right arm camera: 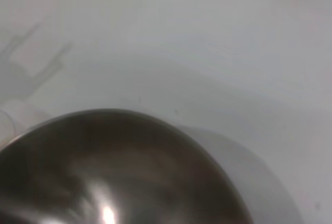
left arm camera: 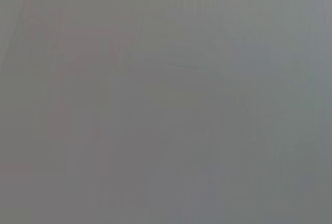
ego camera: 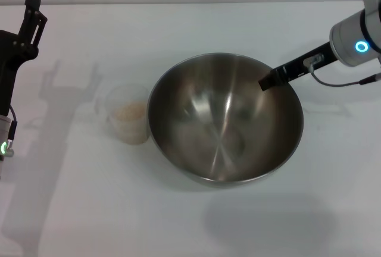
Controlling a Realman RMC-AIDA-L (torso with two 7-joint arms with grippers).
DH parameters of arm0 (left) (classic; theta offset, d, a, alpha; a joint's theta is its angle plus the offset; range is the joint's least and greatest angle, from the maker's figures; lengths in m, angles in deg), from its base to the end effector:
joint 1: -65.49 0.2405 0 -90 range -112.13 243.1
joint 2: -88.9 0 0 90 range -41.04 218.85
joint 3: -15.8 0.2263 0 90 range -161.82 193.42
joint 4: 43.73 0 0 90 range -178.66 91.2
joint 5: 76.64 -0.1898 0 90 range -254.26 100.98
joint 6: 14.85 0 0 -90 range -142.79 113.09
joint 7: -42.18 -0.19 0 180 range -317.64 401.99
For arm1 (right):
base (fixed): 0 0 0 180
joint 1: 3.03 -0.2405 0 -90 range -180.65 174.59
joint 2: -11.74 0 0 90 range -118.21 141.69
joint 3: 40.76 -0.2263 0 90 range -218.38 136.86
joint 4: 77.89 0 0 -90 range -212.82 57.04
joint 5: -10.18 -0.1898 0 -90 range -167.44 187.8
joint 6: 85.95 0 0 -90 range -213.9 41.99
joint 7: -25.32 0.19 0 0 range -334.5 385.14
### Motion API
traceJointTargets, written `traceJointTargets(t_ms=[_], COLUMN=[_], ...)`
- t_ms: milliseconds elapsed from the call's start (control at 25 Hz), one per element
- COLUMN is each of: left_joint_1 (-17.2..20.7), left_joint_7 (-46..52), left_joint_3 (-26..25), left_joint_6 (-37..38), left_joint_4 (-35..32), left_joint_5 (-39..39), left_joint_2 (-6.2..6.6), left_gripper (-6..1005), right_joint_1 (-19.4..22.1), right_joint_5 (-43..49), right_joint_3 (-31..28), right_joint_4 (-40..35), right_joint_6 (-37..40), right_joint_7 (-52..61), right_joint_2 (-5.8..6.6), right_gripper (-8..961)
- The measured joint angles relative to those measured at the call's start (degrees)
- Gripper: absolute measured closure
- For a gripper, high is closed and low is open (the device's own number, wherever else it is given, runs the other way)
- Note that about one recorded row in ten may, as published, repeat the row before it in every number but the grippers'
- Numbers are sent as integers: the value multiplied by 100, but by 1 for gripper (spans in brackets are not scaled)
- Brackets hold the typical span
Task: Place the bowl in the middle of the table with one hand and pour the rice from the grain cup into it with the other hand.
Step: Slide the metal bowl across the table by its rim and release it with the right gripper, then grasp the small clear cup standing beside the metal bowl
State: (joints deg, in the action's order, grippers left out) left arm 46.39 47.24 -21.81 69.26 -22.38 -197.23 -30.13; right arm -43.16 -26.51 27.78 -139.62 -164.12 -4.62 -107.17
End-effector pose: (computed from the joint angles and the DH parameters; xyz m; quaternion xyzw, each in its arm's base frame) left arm -0.2291 0.3228 0.0251 -0.6279 -0.1789 -0.4467 0.6117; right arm 0.1867 0.3698 -0.0334 -0.8752 0.4398 -0.0621 0.1917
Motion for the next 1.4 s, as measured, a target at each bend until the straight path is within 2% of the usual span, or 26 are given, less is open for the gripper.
traceJointTargets(t_ms=[320,640,800,960,1160,1280,1400], left_joint_1=[41,82,136,190,239,283,316], left_joint_7=[4,4,4,3,3,3,3], left_joint_3=[0,0,0,-9,-27,-29,-40], left_joint_6=[98,178,202,218,231,272,322], left_joint_4=[1,-3,-25,-50,-54,-61,-63], left_joint_5=[0,0,0,20,25,31,35], left_joint_2=[3,11,12,12,15,20,21], left_gripper=[169,169,169,169,169,169,169], right_joint_1=[77,98,337,813,1563,2067,2526], right_joint_5=[25,399,563,912,1610,1994,2133], right_joint_3=[153,301,678,1386,2444,3052,3486], right_joint_4=[-634,-1325,-1901,-2618,-3062,-3048,-2677], right_joint_6=[-58,9,465,1493,3332,4836,6740], right_joint_7=[55,75,75,72,70,94,104], right_joint_2=[1,1,-9,-25,-57,-66,-82], right_gripper=[589,446,446,446,446,446,446])
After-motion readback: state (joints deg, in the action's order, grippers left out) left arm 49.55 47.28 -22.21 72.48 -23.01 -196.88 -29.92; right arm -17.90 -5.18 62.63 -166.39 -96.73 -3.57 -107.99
